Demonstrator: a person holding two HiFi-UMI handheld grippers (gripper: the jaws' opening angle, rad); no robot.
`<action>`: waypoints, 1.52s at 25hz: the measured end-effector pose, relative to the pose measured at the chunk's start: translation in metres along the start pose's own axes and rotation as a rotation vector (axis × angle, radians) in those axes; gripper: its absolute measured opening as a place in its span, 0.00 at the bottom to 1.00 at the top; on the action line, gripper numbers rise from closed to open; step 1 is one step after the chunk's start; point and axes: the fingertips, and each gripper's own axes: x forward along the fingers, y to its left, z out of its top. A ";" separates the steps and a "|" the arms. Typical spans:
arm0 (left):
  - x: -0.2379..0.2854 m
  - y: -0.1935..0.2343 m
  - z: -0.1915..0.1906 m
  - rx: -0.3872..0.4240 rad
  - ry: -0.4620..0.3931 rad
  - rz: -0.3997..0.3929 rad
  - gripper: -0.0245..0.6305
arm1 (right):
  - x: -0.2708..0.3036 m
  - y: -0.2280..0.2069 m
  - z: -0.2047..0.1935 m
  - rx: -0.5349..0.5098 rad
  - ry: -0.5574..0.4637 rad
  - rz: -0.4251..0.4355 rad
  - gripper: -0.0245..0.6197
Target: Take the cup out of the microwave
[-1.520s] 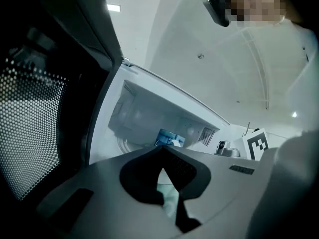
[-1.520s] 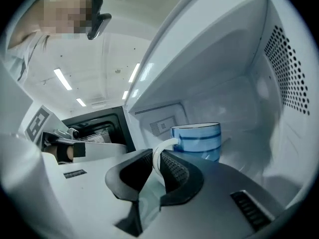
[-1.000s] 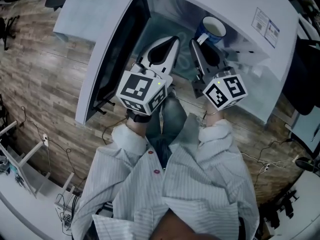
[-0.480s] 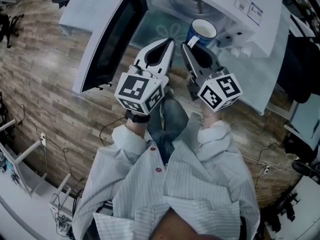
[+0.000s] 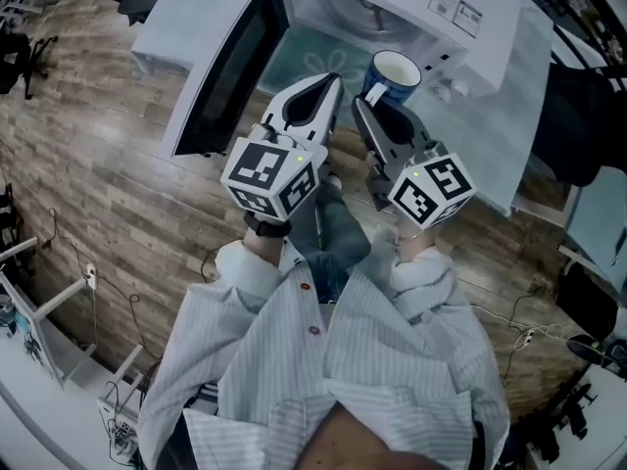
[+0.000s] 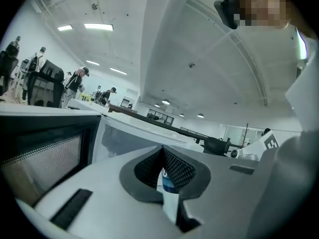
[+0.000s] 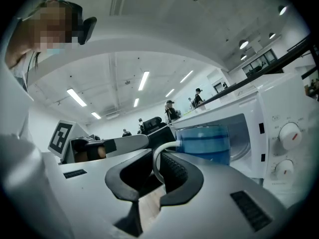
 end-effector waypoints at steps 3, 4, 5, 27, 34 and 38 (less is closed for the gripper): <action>0.002 -0.008 0.017 0.015 -0.005 -0.023 0.05 | -0.006 0.007 0.014 -0.003 -0.009 0.005 0.14; 0.003 -0.011 0.021 0.018 -0.004 -0.033 0.05 | -0.008 0.009 0.019 -0.005 -0.010 0.006 0.14; 0.004 -0.013 0.024 0.020 -0.001 -0.043 0.05 | -0.010 0.011 0.023 -0.005 -0.012 0.007 0.14; 0.014 -0.036 0.063 0.061 -0.006 -0.265 0.05 | -0.026 0.040 0.091 -0.058 -0.109 -0.058 0.14; 0.013 -0.036 0.060 0.074 0.014 -0.295 0.05 | -0.022 0.046 0.092 -0.058 -0.113 -0.065 0.14; 0.012 -0.033 0.058 0.066 0.024 -0.309 0.05 | -0.020 0.049 0.092 -0.064 -0.112 -0.066 0.14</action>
